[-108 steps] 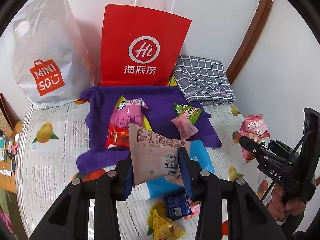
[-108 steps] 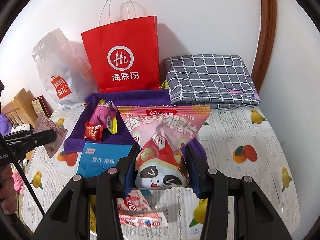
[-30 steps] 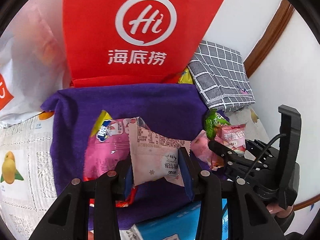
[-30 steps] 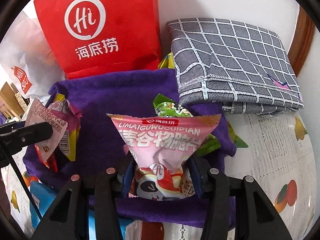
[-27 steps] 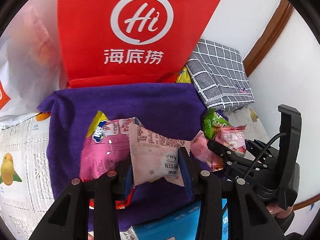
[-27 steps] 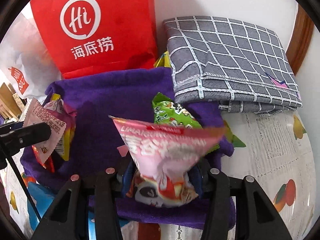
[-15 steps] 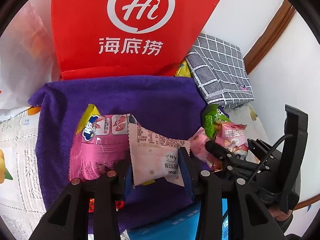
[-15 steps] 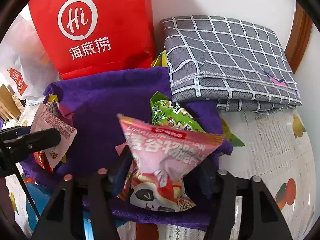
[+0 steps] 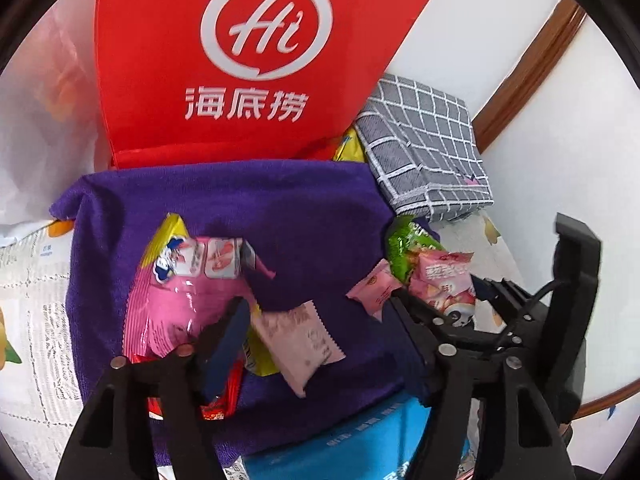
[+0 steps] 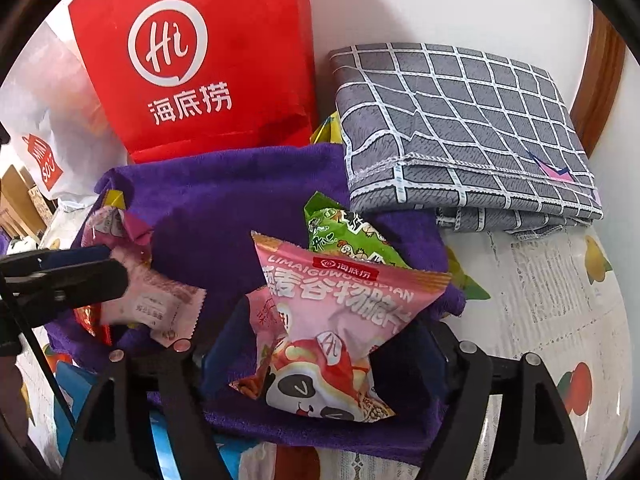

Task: Organize snacks
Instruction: 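Open the left tool to drop the pink wrapper while the right releases the panda bag, then move both open tools back toward the snacks on the bed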

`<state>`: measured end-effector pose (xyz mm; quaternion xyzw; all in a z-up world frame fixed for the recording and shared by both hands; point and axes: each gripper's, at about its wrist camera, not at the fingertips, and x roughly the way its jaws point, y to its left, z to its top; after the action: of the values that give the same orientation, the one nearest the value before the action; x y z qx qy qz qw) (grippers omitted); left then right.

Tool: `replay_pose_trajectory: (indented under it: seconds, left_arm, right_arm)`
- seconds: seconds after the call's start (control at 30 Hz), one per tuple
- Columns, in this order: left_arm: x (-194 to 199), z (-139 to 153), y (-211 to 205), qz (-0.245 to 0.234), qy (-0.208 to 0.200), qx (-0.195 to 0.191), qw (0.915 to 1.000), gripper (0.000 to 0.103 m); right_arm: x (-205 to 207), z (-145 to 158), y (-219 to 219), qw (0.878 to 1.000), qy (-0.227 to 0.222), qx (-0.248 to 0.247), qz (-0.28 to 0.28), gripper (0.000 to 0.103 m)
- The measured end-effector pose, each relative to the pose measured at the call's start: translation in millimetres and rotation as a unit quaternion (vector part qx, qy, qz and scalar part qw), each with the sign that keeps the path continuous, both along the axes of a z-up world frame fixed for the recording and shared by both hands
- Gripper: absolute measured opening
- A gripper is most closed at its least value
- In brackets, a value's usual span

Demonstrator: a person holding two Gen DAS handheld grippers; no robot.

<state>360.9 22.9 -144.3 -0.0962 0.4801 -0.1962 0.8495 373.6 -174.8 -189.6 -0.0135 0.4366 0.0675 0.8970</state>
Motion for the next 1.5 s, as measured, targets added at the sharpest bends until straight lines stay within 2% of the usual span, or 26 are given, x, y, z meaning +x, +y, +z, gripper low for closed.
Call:
replay_pose_trajectory:
  seconds: [0.17,0.4,0.8,1.5]
  left_arm:
    - [-5.3,9.8,-2.8,-0.002,-0.009,0.007,0.9999,0.073]
    - [-18.8,32.5,-1.9,-0.001,-0.030,0.001,0.9995,0.082]
    - [-51.0,58.1,11.9,0.017,-0.035,-0.009,0.9992,0.082]
    - [-182.6,71.2,30.3,0.051,-0.056,0.040,0.9963,0.082]
  right_arm:
    - [-2.3,6.8,4.9,1.000,-0.007,-0.004,0.004,0.077]
    - [-17.3,33.0,2.7,1.000,-0.027,-0.006,-0.012,0.078]
    - [-64.7,75.5,-6.5,0.997,-0.060,-0.024,-0.029,0.078]
    - [-188.0,72.0,-31.1,0.997,-0.050,0.001,-0.061,0.078]
